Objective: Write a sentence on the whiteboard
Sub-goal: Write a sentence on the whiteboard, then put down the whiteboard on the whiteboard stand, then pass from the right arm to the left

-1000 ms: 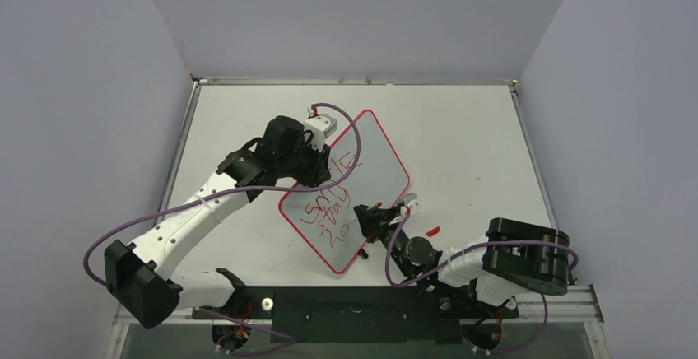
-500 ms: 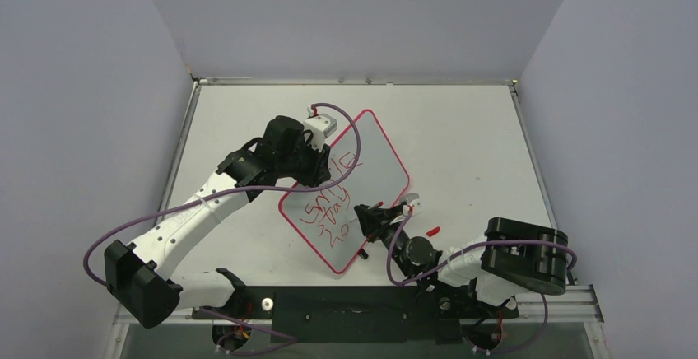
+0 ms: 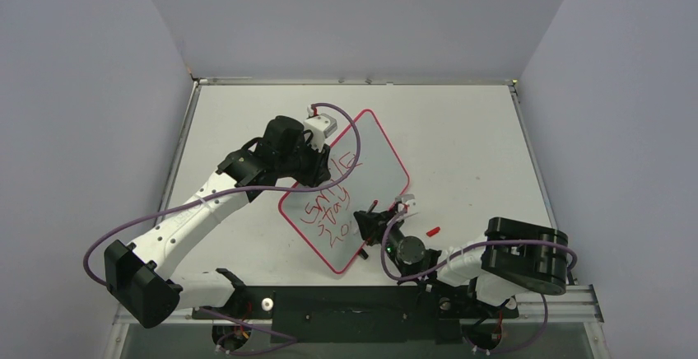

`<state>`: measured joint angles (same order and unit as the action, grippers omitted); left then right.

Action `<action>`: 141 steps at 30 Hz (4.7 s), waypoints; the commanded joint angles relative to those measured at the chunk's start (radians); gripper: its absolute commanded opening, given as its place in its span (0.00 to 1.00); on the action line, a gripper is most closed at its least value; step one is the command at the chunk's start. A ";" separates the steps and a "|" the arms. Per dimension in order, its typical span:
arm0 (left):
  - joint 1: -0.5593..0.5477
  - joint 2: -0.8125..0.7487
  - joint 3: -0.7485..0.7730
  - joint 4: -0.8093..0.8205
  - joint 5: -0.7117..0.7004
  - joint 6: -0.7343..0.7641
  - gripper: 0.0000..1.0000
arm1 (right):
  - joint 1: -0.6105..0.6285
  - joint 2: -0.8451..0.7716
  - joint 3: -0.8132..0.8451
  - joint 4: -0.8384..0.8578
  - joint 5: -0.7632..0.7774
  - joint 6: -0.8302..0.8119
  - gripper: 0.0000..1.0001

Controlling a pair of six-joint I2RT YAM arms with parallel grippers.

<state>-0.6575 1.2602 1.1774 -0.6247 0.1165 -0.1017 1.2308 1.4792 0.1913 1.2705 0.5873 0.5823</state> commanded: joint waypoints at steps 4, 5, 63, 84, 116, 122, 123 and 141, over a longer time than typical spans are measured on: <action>0.000 0.001 -0.010 -0.015 -0.129 0.127 0.00 | -0.004 0.017 0.005 -0.168 0.008 0.136 0.00; 0.000 0.000 -0.010 -0.015 -0.129 0.126 0.00 | -0.004 0.011 0.004 -0.169 0.008 0.137 0.00; -0.084 0.044 -0.104 -0.029 -0.393 -0.030 0.55 | -0.028 -0.370 0.002 -0.035 0.055 -0.160 0.00; -0.102 -0.005 -0.102 -0.055 -0.466 -0.033 0.65 | -0.046 -0.330 0.014 -0.033 0.039 -0.145 0.00; -0.103 -0.401 -0.053 0.253 -0.014 0.057 0.67 | -0.076 -0.526 0.211 -0.237 -0.039 -0.049 0.00; -0.105 -0.403 -0.147 0.471 0.184 -0.014 0.67 | -0.083 -0.547 0.268 -0.183 -0.137 -0.015 0.00; -0.107 -0.401 -0.153 0.492 0.201 -0.021 0.67 | -0.083 -0.547 0.273 -0.182 -0.155 -0.012 0.00; -0.202 -0.258 -0.132 0.596 0.357 0.022 0.48 | -0.082 -0.496 0.340 -0.165 -0.305 0.018 0.00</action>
<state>-0.8387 0.9707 0.9985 -0.0608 0.4721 -0.1112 1.1522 0.9619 0.4835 1.0615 0.3595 0.5808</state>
